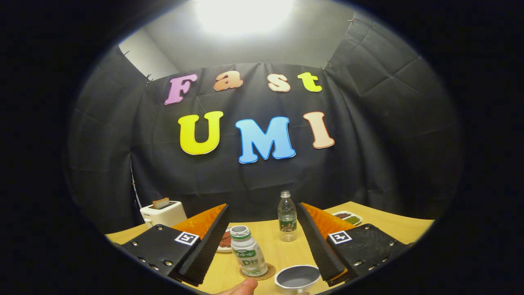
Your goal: Take the bottle from table, then pour the juice into the cup, finally place the bottle on the coaster
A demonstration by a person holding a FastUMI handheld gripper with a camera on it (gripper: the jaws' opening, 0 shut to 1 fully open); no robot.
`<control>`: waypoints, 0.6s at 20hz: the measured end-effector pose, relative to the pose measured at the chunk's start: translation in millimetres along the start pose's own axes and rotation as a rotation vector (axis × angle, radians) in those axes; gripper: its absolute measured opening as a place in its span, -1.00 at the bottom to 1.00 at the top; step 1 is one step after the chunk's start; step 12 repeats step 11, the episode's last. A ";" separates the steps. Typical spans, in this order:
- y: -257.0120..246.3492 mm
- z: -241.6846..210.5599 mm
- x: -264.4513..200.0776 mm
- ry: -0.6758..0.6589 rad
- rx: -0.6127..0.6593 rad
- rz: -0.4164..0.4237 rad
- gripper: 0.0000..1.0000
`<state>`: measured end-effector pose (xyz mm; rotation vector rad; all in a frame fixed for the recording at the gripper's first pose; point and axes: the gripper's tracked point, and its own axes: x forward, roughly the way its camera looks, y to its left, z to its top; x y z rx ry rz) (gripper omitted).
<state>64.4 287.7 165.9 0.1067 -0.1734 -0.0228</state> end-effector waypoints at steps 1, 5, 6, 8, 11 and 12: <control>-13.1 2.1 -5.4 -0.002 -0.001 -0.010 0.98; -75.8 -4.1 -21.1 -0.029 -0.008 -0.030 0.98; -98.0 -13.9 -22.5 -0.020 -0.018 -0.049 0.98; -142.7 -34.0 -26.9 0.005 -0.023 -0.086 0.98; -203.9 -62.2 -26.2 0.022 -0.051 -0.124 0.99; -203.9 -62.2 -26.2 0.022 -0.051 -0.124 0.99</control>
